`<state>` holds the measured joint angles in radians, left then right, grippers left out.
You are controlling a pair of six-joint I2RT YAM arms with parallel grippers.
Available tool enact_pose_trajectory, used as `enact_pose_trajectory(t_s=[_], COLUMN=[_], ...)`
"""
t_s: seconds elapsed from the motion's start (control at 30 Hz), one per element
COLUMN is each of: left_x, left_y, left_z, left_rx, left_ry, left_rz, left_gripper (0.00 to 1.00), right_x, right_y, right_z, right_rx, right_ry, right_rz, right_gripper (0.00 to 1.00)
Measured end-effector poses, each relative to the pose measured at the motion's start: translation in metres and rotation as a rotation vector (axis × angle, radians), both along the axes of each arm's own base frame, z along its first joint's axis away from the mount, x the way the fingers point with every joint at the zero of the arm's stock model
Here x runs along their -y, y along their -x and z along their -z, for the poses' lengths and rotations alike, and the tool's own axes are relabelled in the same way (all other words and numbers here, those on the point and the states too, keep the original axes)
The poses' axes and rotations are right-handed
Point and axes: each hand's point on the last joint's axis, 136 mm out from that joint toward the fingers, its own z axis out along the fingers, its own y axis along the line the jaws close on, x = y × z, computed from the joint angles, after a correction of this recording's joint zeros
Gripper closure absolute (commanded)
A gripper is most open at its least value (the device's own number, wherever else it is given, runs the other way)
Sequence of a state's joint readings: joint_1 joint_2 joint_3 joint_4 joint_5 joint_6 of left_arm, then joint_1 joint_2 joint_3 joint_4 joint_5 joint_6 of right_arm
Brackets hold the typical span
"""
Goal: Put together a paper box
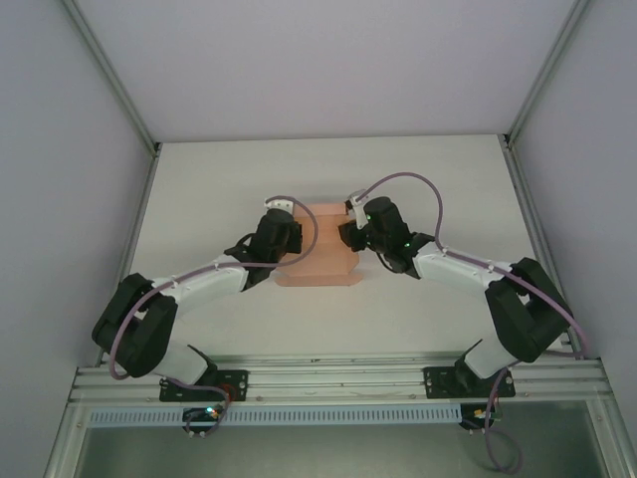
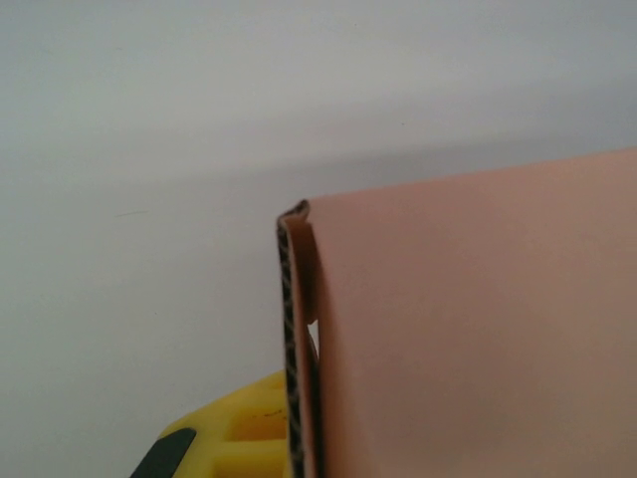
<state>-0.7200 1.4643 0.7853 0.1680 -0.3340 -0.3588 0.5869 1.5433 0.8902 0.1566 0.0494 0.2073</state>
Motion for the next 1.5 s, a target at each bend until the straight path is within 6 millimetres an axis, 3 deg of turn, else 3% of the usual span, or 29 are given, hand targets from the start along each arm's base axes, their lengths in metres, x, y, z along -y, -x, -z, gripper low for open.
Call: enact_pose_trajectory(t_s=[0.1, 0.23, 0.47, 0.83, 1.1, 1.3, 1.4, 1.5], left_x=[0.002, 0.006, 0.015, 0.017, 0.013, 0.011, 0.010, 0.012], left_y=[0.000, -0.002, -0.004, -0.010, -0.006, -0.006, -0.004, -0.007], left_z=[-0.004, -0.009, -0.002, -0.015, -0.005, 0.005, 0.014, 0.010], left_rx=[0.010, 0.019, -0.016, -0.102, -0.190, -0.208, -0.218, -0.196], left_ry=[0.003, 0.016, 0.020, 0.119, 0.191, 0.165, 0.153, 0.152], left_rz=[-0.009, -0.033, -0.057, -0.247, -0.292, -0.254, -0.226, -0.209], left_gripper=[1.00, 1.00, 1.00, 1.00, 1.00, 1.00, 1.00, 1.00], right_x=[0.004, 0.008, 0.018, 0.035, 0.032, 0.022, 0.024, 0.025], right_y=[-0.013, -0.025, -0.034, -0.029, -0.027, -0.022, -0.025, -0.026], right_z=[-0.004, -0.007, 0.007, -0.011, -0.002, 0.013, 0.012, 0.007], right_rx=[0.016, 0.040, 0.044, 0.059, 0.042, 0.118, 0.144, 0.162], right_ry=[0.003, 0.001, 0.058, 0.106, 0.093, 0.026, -0.028, -0.050], right_rz=[0.137, 0.321, 0.483, 0.657, 0.651, 0.438, 0.364, 0.304], right_gripper=[0.78, 0.88, 0.99, 1.00, 1.00, 0.81, 0.71, 0.62])
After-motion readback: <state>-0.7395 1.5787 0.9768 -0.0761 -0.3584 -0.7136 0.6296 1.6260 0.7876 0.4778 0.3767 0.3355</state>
